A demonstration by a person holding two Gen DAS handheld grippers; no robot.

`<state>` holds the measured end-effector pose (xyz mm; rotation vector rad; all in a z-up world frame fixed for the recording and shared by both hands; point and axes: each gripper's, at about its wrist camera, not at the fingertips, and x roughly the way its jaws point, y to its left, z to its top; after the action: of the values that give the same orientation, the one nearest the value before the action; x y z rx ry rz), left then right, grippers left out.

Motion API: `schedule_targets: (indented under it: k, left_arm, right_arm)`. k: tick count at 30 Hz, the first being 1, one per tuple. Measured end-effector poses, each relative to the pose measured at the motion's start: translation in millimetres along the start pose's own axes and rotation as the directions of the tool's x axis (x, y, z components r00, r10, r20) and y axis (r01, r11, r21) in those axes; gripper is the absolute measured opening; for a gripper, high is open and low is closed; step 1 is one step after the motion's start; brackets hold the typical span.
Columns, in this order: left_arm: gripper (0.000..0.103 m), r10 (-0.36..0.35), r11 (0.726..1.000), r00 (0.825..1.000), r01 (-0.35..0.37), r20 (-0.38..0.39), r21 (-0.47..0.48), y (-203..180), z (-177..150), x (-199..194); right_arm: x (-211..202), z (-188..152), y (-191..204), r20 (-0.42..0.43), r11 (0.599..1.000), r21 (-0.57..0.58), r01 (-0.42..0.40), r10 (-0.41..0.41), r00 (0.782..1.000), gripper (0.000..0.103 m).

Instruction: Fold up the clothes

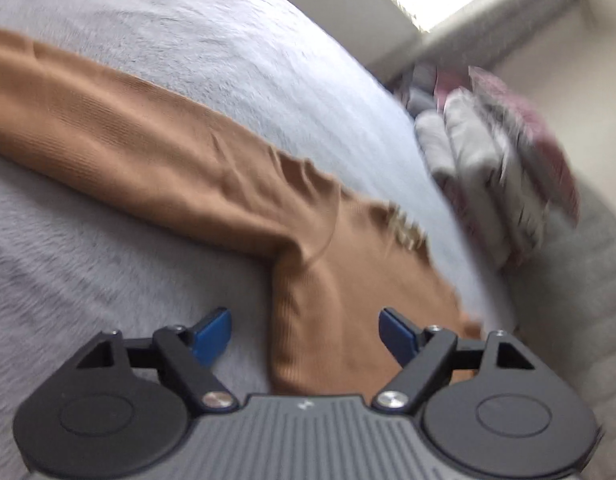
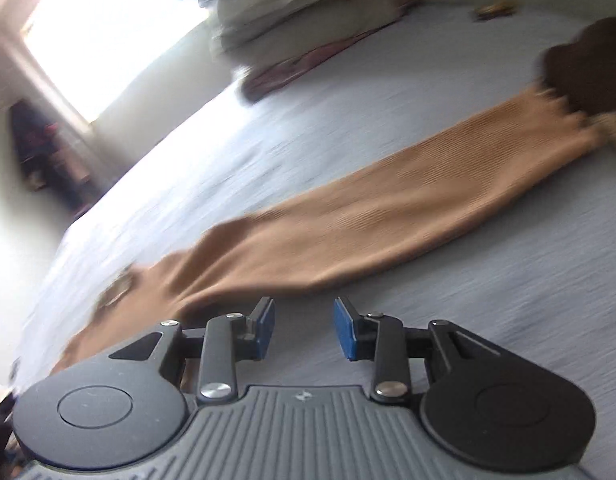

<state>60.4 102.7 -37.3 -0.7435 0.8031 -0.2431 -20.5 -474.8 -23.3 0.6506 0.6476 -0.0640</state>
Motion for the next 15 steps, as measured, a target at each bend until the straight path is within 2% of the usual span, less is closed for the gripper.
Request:
schedule_targets:
  k: [3, 5, 6, 7, 9, 10, 11, 12, 15]
  left_arm:
    - [0.067, 0.017, 0.999, 0.999, -0.016, 0.035, -0.028, 0, 9, 11]
    - [0.038, 0.05, 0.999, 0.997, -0.049, 0.059, -0.023, -4, 14, 16]
    - [0.009, 0.095, 0.995, 0.993, -0.094, 0.072, -0.017, -6, 16, 18]
    - [0.01, 0.134, 0.991, 0.987, -0.133, 0.087, -0.013, -7, 18, 19]
    - [0.009, 0.162, 0.987, 0.979, -0.162, 0.127, -0.008, -9, 19, 17]
    - [0.009, 0.183, 0.982, 0.974, -0.188, 0.136, 0.023, -11, 20, 20]
    - [0.009, 0.201, 0.977, 0.97, -0.209, 0.138, 0.046, -13, 20, 22]
    - [0.009, 0.205, 0.976, 0.969, -0.213, 0.137, 0.048, -13, 21, 23]
    - [0.016, 0.198, 0.978, 0.974, -0.204, 0.106, 0.046, -15, 23, 18]
  right_arm:
    - [22, -15, 25, -0.045, 0.996, -0.009, -0.091, 0.09, 0.995, 0.036]
    - [36, -23, 41, -0.065, 0.992, -0.012, -0.129, 0.128, 0.99, 0.036]
    - [42, -27, 48, -0.073, 0.99, -0.015, -0.142, 0.14, 0.987, 0.036]
    - [46, -29, 55, -0.081, 0.989, -0.02, -0.146, 0.144, 0.986, 0.036]
    - [55, -35, 66, -0.093, 0.988, -0.038, -0.147, 0.143, 0.985, 0.035]
    - [56, -37, 72, -0.09, 0.99, -0.078, -0.117, 0.11, 0.99, 0.026]
    - [56, -40, 76, -0.08, 0.989, -0.13, -0.065, 0.055, 0.995, 0.009]
    - [55, -41, 79, -0.072, 0.986, -0.165, -0.029, 0.017, 0.997, 0.008]
    - [46, -38, 71, -0.096, 0.989, -0.138, -0.047, 0.034, 0.995, 0.012]
